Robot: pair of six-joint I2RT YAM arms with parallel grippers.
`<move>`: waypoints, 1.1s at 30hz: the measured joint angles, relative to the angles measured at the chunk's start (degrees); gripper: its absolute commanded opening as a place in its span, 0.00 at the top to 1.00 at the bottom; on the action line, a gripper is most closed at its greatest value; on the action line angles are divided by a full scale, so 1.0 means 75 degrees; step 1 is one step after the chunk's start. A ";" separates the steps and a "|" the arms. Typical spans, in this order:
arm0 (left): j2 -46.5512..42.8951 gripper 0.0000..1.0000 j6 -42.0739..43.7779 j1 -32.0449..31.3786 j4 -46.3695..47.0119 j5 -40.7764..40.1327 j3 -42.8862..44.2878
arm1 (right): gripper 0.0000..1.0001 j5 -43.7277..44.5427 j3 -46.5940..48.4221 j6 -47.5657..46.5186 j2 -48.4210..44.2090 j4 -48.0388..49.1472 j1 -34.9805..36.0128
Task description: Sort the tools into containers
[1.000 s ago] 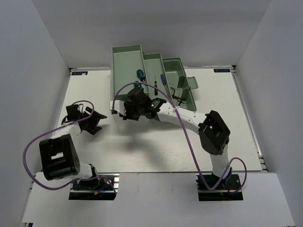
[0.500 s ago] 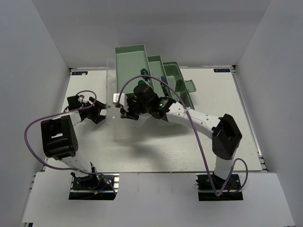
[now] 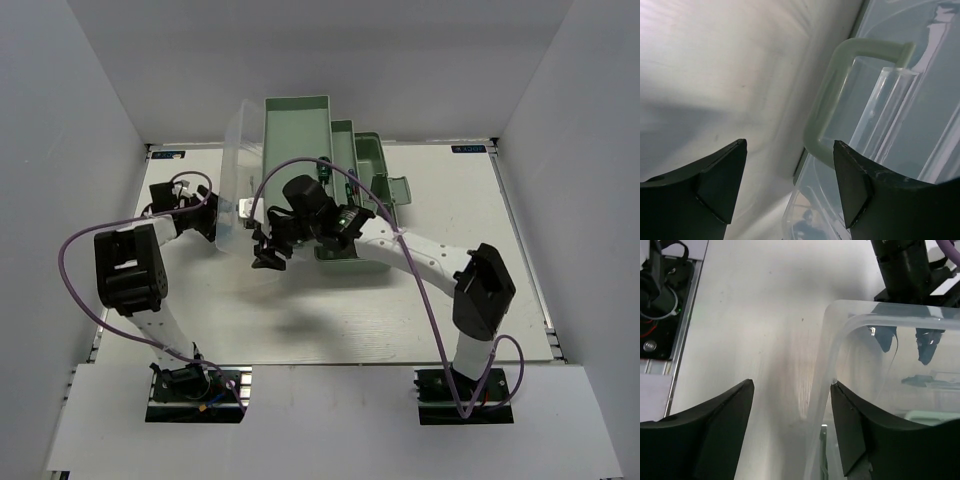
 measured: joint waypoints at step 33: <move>0.0329 0.20 -0.0047 -0.2678 -0.0737 0.0192 0.4712 | 0.85 0.6283 -0.1798 0.1049 -0.2736 -0.0268 -0.5464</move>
